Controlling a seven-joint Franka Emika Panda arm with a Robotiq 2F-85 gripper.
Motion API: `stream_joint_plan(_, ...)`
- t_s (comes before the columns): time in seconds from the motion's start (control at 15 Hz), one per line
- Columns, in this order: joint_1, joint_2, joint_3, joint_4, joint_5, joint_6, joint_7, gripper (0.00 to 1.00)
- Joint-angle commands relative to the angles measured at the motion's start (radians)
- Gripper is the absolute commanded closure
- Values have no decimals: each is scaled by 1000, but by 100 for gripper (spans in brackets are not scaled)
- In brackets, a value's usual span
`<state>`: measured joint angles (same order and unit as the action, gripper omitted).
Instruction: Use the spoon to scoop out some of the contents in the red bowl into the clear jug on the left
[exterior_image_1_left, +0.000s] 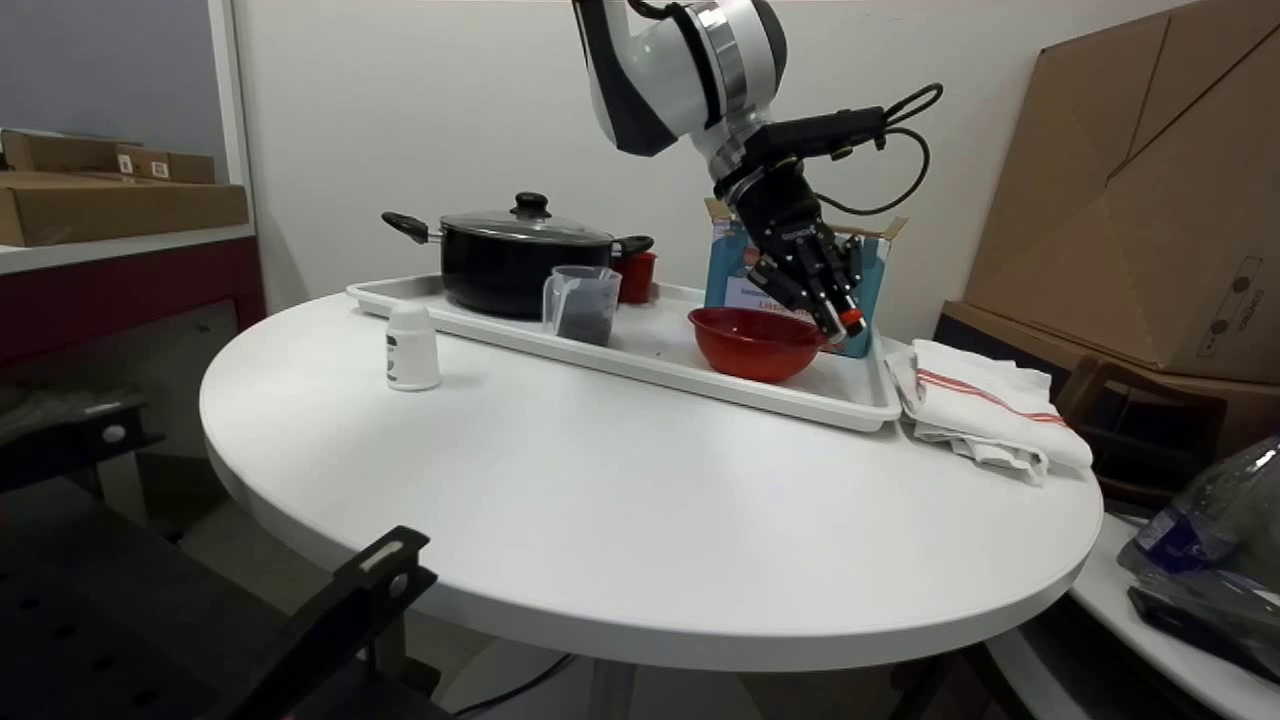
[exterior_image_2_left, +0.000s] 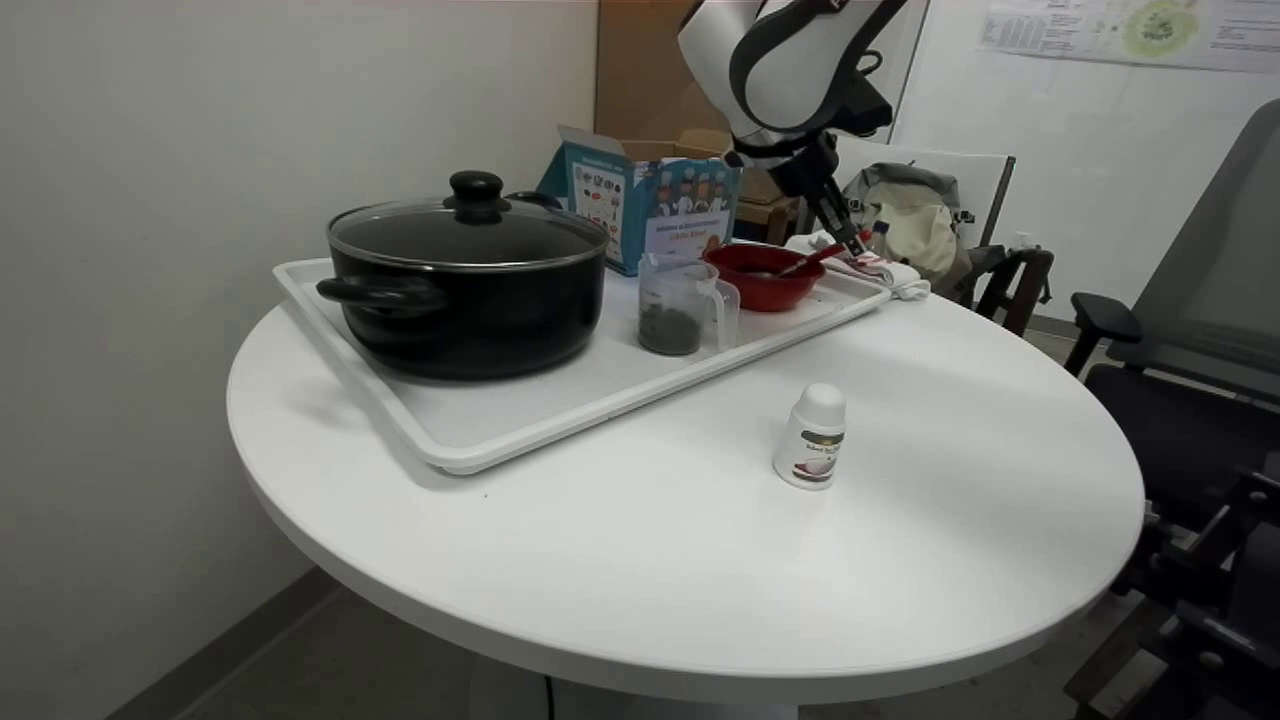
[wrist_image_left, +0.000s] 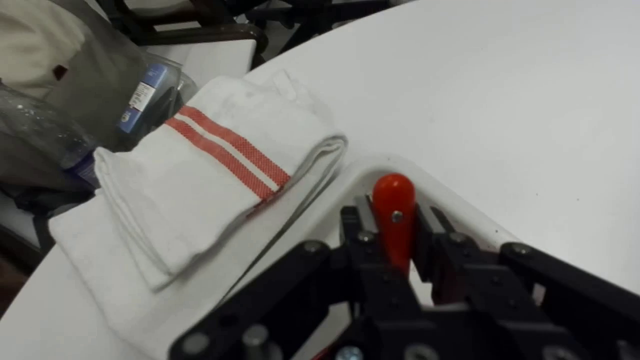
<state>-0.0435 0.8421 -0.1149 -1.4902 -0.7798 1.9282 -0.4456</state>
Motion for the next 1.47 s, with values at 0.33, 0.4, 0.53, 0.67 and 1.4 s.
stream_joint_plan(0.33,6,-130,12,-246,-202,58,135,89)
stream_joint_plan(0.4,5,-137,17,-264,-207,58,146,90)
stream_joint_plan(0.53,2,-145,32,-295,-205,57,164,90)
stream_joint_plan(0.67,-1,-148,47,-310,-190,53,174,90)
stream_joint_plan(1.4,-56,-133,100,-218,101,20,131,90)
